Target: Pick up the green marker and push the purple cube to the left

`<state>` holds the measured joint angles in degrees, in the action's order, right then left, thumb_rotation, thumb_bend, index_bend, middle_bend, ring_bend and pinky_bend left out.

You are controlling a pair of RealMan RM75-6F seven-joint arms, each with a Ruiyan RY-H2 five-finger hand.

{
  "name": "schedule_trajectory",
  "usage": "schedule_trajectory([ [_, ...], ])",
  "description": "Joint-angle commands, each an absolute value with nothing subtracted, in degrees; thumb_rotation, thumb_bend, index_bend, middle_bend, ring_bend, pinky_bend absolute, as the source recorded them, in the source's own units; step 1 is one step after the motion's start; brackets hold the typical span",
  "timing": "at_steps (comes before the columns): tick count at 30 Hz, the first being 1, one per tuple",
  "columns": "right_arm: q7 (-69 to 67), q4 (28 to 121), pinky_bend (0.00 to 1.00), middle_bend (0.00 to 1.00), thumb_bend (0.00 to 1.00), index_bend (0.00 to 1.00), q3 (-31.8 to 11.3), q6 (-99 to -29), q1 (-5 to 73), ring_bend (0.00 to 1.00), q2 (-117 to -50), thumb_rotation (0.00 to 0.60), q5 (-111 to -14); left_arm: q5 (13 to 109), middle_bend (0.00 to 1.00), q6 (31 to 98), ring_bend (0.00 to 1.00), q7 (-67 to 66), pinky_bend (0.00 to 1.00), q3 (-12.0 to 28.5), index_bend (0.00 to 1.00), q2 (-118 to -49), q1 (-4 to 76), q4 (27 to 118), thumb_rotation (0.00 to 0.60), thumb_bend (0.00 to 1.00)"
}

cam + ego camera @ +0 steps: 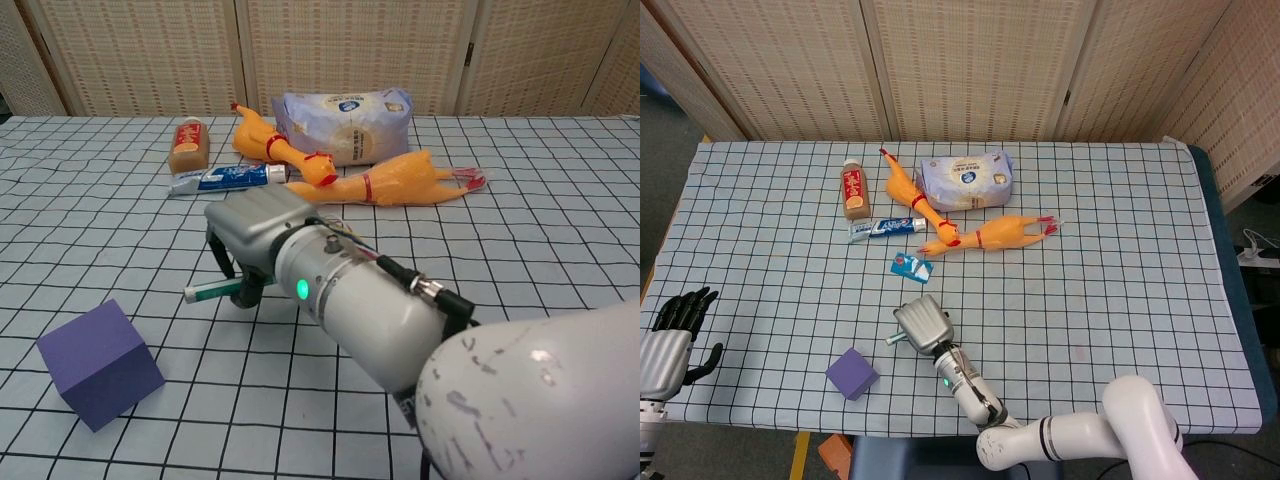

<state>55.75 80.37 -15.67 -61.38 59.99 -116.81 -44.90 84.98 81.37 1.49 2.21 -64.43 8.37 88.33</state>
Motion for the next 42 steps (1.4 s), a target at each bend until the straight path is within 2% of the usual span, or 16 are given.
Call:
schedule_trajectory([
  [1, 56.1, 86.3, 0.67, 0.85, 0.32, 1.0, -10.9, -66.3, 55.1, 0.65, -109.4, 0.6, -47.8, 85.4, 0.0, 81.8, 0.0, 1.1, 0.05, 2.1, 0.0, -64.5, 8.2, 88.6, 0.6, 0.44],
  [5, 55.0, 91.0, 0.67, 0.85, 0.32, 1.0, -4.5, -70.9, 49.2, 0.65, -100.6, 0.6, -51.5, 85.9, 0.0, 81.9, 0.0, 0.1, 0.05, 1.7, 0.0, -64.7, 8.1, 88.8, 0.6, 0.44],
  [8, 48.8, 89.8, 0.67, 0.85, 0.31, 1.0, -0.1, -74.0, 44.7, 0.63, -96.7, 0.6, -58.3, 85.9, 0.0, 81.4, 0.0, -0.8, 0.05, 1.6, 0.0, -65.0, 8.4, 88.9, 0.6, 0.44],
  [14, 36.0, 79.9, 0.67, 0.82, 0.31, 0.95, 5.6, -78.8, 37.0, 0.6, -95.3, 0.6, -68.4, 85.9, 0.0, 80.3, 0.0, -2.8, 0.05, 1.4, 0.0, -65.7, 9.0, 88.9, 0.6, 0.44],
  [19, 27.4, 71.0, 0.66, 0.78, 0.31, 0.91, 6.4, -76.8, 33.5, 0.57, -97.2, 0.6, -70.6, 85.3, 0.0, 79.7, 0.0, -3.9, 0.05, 1.6, 0.0, -66.2, 9.2, 88.9, 0.6, 0.44],
  [22, 24.8, 69.1, 0.64, 0.71, 0.31, 0.8, 6.2, -74.5, 32.6, 0.54, -97.5, 0.6, -71.0, 85.0, 0.0, 79.5, 0.0, -4.3, 0.05, 1.6, 0.0, -66.4, 9.3, 89.0, 0.6, 0.44],
  [24, 23.8, 69.1, 0.59, 0.6, 0.31, 0.65, 6.0, -72.5, 32.1, 0.47, -97.1, 0.6, -70.9, 85.0, 0.0, 79.3, 0.0, -4.5, 0.05, 1.5, 0.0, -66.5, 9.4, 89.0, 0.6, 0.44],
  [27, 23.2, 71.2, 0.5, 0.4, 0.3, 0.34, 5.6, -69.2, 31.9, 0.33, -95.6, 0.6, -70.1, 85.0, 0.0, 79.1, 0.0, -4.7, 0.05, 1.5, 0.0, -66.6, 9.5, 89.0, 0.6, 0.44],
  [30, 22.5, 74.7, 0.43, 0.25, 0.27, 0.11, 5.2, -67.1, 31.5, 0.21, -93.1, 0.6, -69.6, 85.0, 0.0, 78.8, 0.0, -4.6, 0.05, 1.3, 0.0, -66.5, 9.6, 89.0, 0.6, 0.44],
  [32, 22.1, 77.2, 0.39, 0.18, 0.26, 0.03, 5.1, -66.8, 31.0, 0.16, -91.1, 0.6, -69.9, 84.9, 0.0, 78.7, 0.0, -4.6, 0.05, 1.3, 0.0, -66.4, 9.6, 89.0, 0.6, 0.44],
  [37, 19.0, 85.3, 0.29, 0.07, 0.22, 0.0, 6.1, -71.3, 28.0, 0.07, -83.9, 0.6, -74.2, 85.0, 0.0, 78.9, 0.0, -4.7, 0.05, 1.2, 0.0, -66.3, 9.5, 89.1, 0.6, 0.44],
  [42, 14.5, 92.7, 0.18, 0.01, 0.2, 0.0, 8.4, -83.7, 21.9, 0.0, -74.4, 0.6, -83.3, 84.7, 0.0, 79.8, 0.0, -5.3, 0.05, 1.4, 0.0, -66.4, 9.1, 89.1, 0.6, 0.44],
])
